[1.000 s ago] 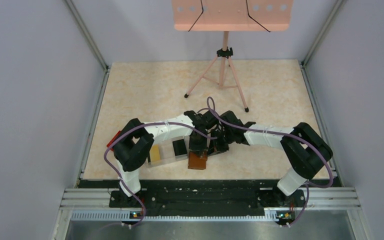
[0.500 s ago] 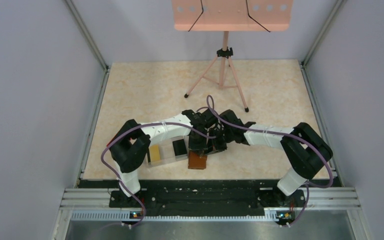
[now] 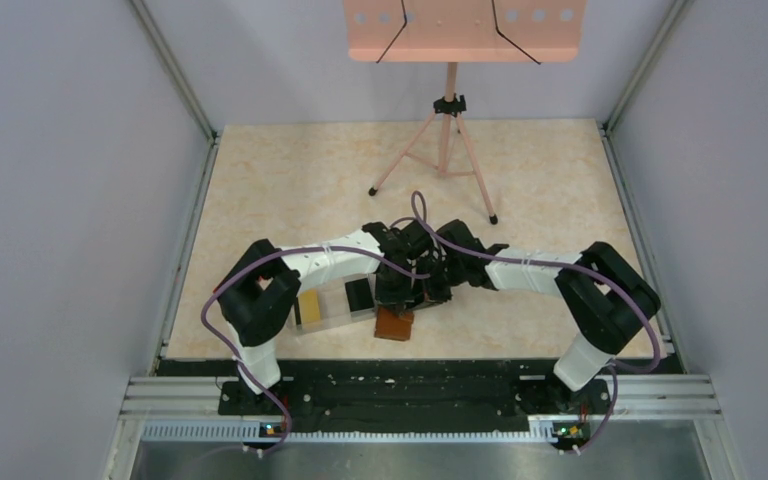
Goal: Put the credit cards into the card holder
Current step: Close the card holder at the center of the board.
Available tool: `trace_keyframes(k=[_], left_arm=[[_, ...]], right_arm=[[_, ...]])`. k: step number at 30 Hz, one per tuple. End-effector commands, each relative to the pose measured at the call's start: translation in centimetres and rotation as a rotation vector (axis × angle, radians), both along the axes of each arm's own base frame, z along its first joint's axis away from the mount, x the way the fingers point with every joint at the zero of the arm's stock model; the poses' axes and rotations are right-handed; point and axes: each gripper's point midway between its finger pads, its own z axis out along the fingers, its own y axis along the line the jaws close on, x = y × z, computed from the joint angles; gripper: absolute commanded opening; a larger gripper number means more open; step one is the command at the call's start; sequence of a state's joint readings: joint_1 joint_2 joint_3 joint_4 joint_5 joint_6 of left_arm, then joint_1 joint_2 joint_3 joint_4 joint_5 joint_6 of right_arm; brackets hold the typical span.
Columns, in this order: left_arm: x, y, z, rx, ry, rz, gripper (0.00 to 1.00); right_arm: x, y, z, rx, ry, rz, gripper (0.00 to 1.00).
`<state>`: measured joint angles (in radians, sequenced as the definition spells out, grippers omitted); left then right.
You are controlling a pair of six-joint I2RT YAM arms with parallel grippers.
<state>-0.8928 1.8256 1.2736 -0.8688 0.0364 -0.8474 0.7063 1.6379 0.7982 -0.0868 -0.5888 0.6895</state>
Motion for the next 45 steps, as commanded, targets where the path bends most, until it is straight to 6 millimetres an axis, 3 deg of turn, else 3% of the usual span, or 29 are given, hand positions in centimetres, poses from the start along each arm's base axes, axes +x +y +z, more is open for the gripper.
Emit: trace_keyframes(k=[1,19,32,40,45], left_arm=[[-0.6,0.5,0.7,-0.004,0.007,0.010,0.00],[-1.0,0.5,-1.5,0.003,0.025,0.012,0.00],[-2.0,0.7,-4.4,0.043,0.079,0.009,0.00],[-2.5,1.1,-4.8,0.041,0.089,0.021,0.00],[-1.3,0.1,-2.6,-0.035,0.008,0.017,0.02]], right_arm=[[0.1,0.7,-0.3,0.030,-0.007,0.013,0.00],[-1.4,0.9,-2.0,0.008,0.009,0.041,0.00],[-3.4,-3.6,-8.4,-0.291,0.081,0.027,0.00],[-2.3,-3.1,-7.2,-0.291,0.048,0.016,0.00],[-1.4,-1.4,-4.3,-0.193,0.001,0.013,0.00]])
